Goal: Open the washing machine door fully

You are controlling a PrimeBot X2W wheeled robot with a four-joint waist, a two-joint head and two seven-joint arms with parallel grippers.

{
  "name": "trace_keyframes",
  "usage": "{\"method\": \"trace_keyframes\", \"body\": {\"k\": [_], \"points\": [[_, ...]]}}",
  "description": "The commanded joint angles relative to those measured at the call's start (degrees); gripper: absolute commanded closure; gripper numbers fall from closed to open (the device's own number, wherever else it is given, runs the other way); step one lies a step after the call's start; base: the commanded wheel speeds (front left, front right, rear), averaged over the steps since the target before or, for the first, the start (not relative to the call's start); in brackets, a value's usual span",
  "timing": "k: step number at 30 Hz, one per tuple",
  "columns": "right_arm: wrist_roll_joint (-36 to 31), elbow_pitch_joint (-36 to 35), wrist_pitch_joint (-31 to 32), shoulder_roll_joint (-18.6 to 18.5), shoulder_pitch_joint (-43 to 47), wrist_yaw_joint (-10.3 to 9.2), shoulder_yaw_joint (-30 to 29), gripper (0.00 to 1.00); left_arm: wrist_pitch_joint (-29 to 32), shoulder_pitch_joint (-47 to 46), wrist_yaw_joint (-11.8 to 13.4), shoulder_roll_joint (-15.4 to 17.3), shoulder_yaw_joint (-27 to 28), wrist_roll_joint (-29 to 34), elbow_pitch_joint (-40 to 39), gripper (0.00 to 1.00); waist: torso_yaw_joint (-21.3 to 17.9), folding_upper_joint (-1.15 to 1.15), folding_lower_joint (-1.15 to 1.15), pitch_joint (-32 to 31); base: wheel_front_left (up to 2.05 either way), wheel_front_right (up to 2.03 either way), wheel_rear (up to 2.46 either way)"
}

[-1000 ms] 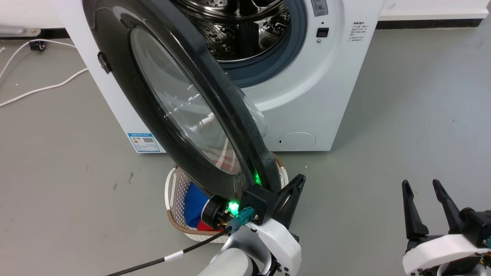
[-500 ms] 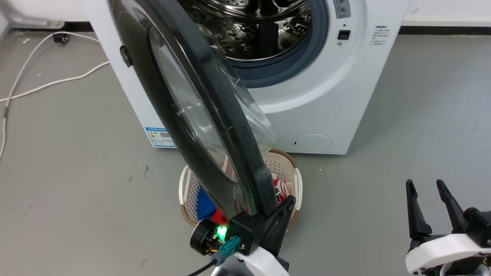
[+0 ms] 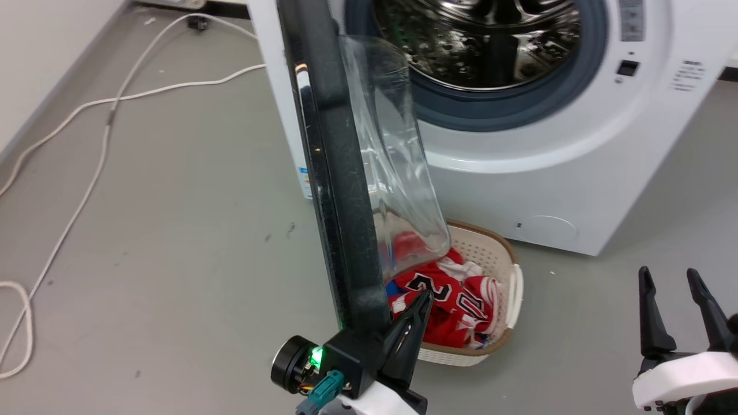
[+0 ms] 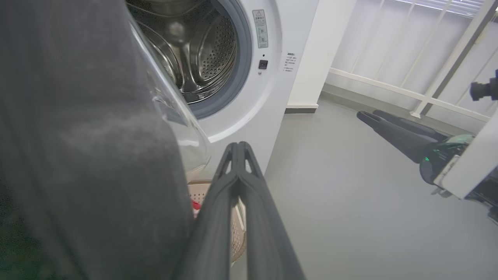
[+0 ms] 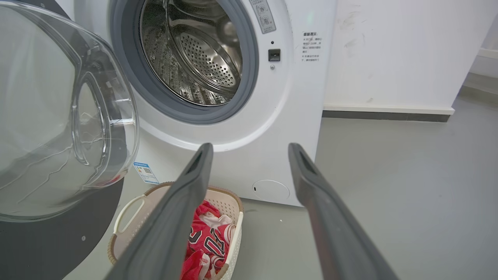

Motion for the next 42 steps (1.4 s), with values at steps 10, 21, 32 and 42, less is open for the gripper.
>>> {"method": "trace_keyframes", "body": {"k": [10, 21, 32, 42], "points": [[-0.4, -2.8, 1.3, 0.4, 2.2, -0.01, -2.5, 0.00, -2.2, 1.5, 4.2, 2.4, 5.5, -0.7, -2.5, 1.00, 10.9, 0.00, 0.00, 0.4, 0.00, 0.00, 0.00], [-0.7, -6.2, 3.6, 0.1, 2.1, -0.01, -2.8, 0.00, -4.7, 3.3, 5.2, 7.1, 15.9, -6.4, -3.1, 1.00, 13.6, 0.00, 0.00, 1.8, 0.00, 0.00, 0.00], [-0.2, -7.9, 4.9, -1.0, 0.6, -0.01, -2.7, 0.00, -6.3, -1.7, 2.1, 14.2, 28.0, -13.1, 4.8, 1.00, 9.2, 0.00, 0.00, 5.3, 0.00, 0.00, 0.00], [0.4, -7.4, 4.5, -1.8, -1.1, -0.01, -2.4, 0.00, -7.8, -6.8, -1.8, 18.8, 36.9, -18.2, 15.1, 1.00, 5.4, 0.00, 0.00, 8.1, 0.00, 0.00, 0.00]]}}
